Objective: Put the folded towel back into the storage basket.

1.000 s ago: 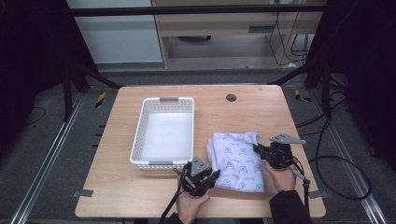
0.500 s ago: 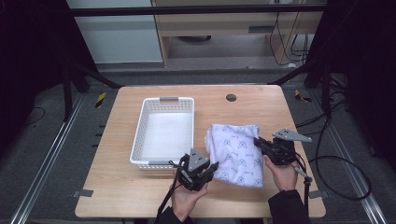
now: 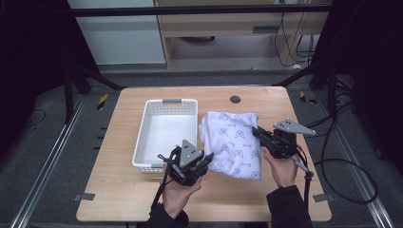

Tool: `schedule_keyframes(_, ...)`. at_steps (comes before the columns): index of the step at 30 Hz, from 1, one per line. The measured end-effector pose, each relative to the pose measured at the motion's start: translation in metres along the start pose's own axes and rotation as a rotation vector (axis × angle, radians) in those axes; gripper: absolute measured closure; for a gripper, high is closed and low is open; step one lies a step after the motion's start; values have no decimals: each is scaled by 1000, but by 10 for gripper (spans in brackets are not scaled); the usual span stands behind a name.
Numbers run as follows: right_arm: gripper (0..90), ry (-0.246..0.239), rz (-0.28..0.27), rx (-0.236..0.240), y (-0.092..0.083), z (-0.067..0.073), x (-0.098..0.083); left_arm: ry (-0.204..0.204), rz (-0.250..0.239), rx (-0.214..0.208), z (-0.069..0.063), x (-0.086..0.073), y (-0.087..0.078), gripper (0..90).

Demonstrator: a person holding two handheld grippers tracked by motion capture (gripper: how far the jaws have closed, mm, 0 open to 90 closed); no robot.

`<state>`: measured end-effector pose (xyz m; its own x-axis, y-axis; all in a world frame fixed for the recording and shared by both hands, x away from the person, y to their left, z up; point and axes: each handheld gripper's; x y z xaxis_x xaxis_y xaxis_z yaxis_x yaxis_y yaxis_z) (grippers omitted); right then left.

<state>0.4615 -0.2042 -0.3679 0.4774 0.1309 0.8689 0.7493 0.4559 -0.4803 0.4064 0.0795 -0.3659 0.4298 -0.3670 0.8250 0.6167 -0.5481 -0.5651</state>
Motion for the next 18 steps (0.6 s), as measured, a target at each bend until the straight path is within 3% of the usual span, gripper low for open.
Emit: schedule_keyframes(18, 852, -47, -89, 4, 4, 39, 46, -5, -59, 63, 36, 18, -43, 769)
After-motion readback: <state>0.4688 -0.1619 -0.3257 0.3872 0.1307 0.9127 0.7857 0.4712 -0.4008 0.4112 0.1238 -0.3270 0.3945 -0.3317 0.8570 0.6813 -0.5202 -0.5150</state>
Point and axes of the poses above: each handheld gripper's, and its own axes: y roughly forward along the jaws, x roughly out of its top, z roughly to its left, and after that the axes turned 7 degrees about z, right-handed
